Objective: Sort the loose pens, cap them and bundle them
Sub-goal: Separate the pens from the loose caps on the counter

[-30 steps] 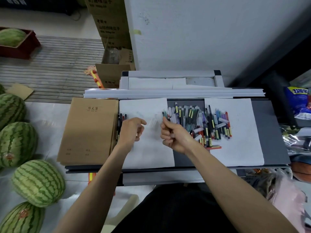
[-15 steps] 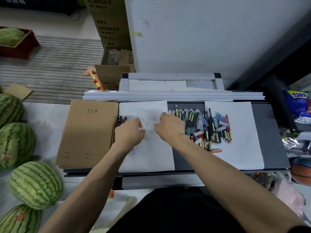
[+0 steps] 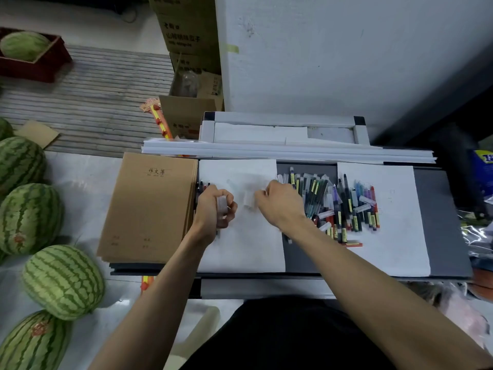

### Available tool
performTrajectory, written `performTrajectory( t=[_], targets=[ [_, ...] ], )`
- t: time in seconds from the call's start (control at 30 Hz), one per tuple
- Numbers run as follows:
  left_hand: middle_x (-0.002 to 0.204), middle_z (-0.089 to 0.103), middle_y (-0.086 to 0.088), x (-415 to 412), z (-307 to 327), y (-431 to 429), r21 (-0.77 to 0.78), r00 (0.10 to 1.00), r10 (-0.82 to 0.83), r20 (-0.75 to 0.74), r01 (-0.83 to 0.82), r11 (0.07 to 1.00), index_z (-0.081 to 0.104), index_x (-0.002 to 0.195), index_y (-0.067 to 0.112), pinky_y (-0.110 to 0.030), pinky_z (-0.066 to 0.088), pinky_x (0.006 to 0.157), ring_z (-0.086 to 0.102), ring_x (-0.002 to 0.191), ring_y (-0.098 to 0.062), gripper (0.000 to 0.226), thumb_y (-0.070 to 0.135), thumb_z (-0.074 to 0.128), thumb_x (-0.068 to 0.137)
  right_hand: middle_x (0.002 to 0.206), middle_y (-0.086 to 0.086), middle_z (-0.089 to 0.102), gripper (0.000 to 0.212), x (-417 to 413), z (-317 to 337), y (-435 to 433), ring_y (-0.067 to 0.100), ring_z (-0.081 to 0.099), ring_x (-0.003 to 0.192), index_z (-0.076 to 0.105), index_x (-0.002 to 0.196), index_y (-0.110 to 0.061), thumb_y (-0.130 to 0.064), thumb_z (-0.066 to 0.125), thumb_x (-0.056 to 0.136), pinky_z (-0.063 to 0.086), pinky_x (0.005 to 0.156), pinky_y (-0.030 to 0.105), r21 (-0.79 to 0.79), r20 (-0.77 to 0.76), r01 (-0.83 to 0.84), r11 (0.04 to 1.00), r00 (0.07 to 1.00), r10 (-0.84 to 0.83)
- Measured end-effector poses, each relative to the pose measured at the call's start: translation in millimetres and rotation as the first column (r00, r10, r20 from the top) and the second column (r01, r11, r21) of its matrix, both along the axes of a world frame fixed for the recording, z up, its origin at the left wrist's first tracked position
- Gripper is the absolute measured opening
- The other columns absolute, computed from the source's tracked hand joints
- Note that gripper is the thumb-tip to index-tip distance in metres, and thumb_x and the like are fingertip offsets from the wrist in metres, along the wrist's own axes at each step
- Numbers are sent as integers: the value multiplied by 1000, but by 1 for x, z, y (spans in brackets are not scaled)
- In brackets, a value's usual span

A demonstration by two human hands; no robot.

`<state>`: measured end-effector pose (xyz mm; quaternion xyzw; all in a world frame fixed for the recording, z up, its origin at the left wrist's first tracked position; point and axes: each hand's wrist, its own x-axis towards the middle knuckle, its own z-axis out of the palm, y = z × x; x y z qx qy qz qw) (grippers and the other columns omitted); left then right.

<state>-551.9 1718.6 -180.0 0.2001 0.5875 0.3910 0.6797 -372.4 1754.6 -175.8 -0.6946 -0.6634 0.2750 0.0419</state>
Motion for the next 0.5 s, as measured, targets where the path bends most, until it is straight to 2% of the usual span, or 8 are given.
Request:
performTrajectory(
  t=[0.03,0.07,0.1,0.13,0.2,0.23,0.37,0.5],
  targets=[
    [63,57,-7,4,1,1,-18,999,12,31,-11,1000,57,61,18,-17,22,41,41,47,-16,41,34,38,93,60,0,55,30,4,3,-3,25,53,54,48,68,-14,-36,45,89,37,52,30,-45,-156,88,995,983,-94],
    [63,56,-7,8,2,2,-49,997,25,68,-21,999,56,61,17,-18,22,41,42,49,-17,41,34,40,96,54,-3,48,30,8,6,-5,22,46,48,44,63,-16,-35,44,87,34,49,28,-132,-347,196,972,909,-231],
    [63,54,-6,14,3,3,-83,993,41,112,-32,996,54,62,17,-20,22,41,41,51,-17,39,33,43,97,52,-4,42,28,14,9,-7,19,36,45,42,62,-18,-32,43,86,29,47,27,-271,-517,291,918,760,-394],
    [63,52,-5,20,4,4,-113,986,59,156,-42,993,53,65,16,-22,23,41,41,51,-17,36,31,46,97,53,-4,38,26,20,11,-9,17,29,45,43,63,-18,-30,42,86,23,44,25,-442,-619,323,837,565,-545],
    [65,49,-3,36,7,5,-150,970,99,221,-66,987,54,70,15,-23,24,42,39,51,-15,32,27,48,99,56,-1,36,26,38,15,-14,14,21,45,45,63,-16,-28,43,86,16,43,21,-670,-679,208,712,217,-702],
    [66,48,-3,45,9,4,-159,963,113,245,-75,984,55,72,15,-23,24,42,39,51,-15,30,26,48,99,56,0,37,28,48,15,-17,13,21,45,48,63,-14,-29,46,86,15,43,21,-690,-701,148,709,113,-705],
    [67,48,-3,95,20,2,-186,927,124,354,-60,981,58,76,14,-23,27,45,43,54,-15,24,25,52,97,58,4,45,52,87,10,-36,12,33,43,61,67,-7,-41,49,103,19,42,21,-696,-718,151,702,-114,-687],
    [70,52,-5,163,27,3,-225,874,168,456,-69,972,59,83,13,-26,36,53,47,60,-19,13,18,54,94,61,3,47,47,133,8,-47,13,37,45,59,65,-13,-37,49,104,22,39,21,-749,-658,318,581,-260,-707]
  ],
)
